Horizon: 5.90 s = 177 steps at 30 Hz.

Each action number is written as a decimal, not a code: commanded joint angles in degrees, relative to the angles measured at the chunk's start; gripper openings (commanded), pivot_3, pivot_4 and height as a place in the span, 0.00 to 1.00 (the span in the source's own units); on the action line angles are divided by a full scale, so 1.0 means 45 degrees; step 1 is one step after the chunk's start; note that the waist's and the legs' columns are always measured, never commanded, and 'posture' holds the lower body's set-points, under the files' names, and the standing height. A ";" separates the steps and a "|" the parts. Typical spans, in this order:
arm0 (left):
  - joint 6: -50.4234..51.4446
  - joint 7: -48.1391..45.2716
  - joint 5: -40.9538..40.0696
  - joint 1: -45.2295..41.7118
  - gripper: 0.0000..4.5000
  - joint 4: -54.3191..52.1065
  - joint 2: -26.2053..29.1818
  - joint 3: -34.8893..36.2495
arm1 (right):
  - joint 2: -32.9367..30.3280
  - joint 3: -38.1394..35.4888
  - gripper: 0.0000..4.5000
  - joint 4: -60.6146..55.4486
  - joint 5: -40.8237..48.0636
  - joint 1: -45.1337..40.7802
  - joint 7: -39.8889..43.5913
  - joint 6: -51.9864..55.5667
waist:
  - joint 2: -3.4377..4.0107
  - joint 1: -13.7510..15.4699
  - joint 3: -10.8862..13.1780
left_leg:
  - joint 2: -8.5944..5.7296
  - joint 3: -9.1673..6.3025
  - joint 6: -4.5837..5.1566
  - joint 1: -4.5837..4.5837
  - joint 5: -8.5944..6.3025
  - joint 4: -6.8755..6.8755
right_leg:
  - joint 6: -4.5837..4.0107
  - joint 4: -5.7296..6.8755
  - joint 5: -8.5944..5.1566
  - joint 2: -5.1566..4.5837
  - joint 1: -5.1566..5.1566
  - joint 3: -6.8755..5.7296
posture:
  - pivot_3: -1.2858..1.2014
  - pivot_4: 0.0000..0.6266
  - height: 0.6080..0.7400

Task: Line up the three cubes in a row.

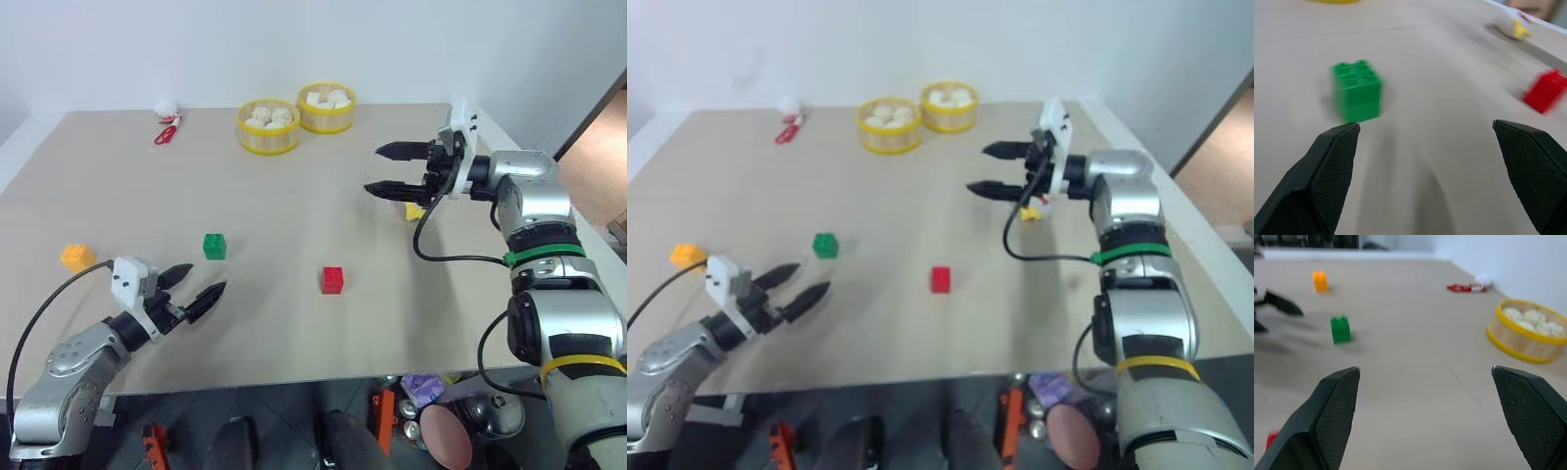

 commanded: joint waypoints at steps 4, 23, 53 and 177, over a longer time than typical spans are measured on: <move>-0.0144 0.0829 0.1070 -0.0067 1.00 0.0296 0.0185 0.0002 | 0.0782 -0.0076 0.99 -0.3799 0.1078 0.1229 -0.0471 0.1629 | 0.0001 0.0048 0.0000 | 0.0003 -0.0004 -0.0011 -0.0003 -0.0007 0.0000 | 0.0052 0.0001 0.0027 0.0005 -0.0006 -0.0007 | 0.52 0.24 1.00; 0.1648 0.2477 0.2548 -0.3494 1.00 0.1757 -0.0478 -0.1407 | 0.0735 -0.0028 0.99 -0.6263 0.1827 0.2448 -0.1158 0.3195 | -0.0002 0.0016 -0.0001 | 0.0000 0.0008 -0.0012 -0.0012 -0.0007 0.0026 | 0.0073 0.0001 0.0044 0.0004 -0.0003 -0.0001 | 0.52 0.24 1.00; 0.2247 0.3376 0.4329 -0.5446 0.30 0.3908 -0.1394 -0.2362 | 0.0717 0.0042 1.00 -0.5979 0.1721 0.2530 -0.1650 0.2814 | -0.0003 0.0046 -0.0002 | -0.0026 -0.0004 -0.0011 -0.0016 -0.0006 0.0030 | 0.0100 -0.0001 0.0050 -0.0009 0.0007 0.0005 | 0.52 0.24 1.00; 0.2340 0.2064 0.3033 -0.1338 0.98 0.0385 -0.1160 0.0731 | 0.0024 0.1231 1.00 -1.2671 0.3792 0.6102 -0.3758 0.5498 | -0.0032 0.0019 -0.0009 | 0.0034 -0.0020 -0.0011 -0.0056 -0.0053 0.0159 | 0.0113 0.0015 0.0051 0.0025 -0.0003 -0.0007 | 0.52 0.24 1.00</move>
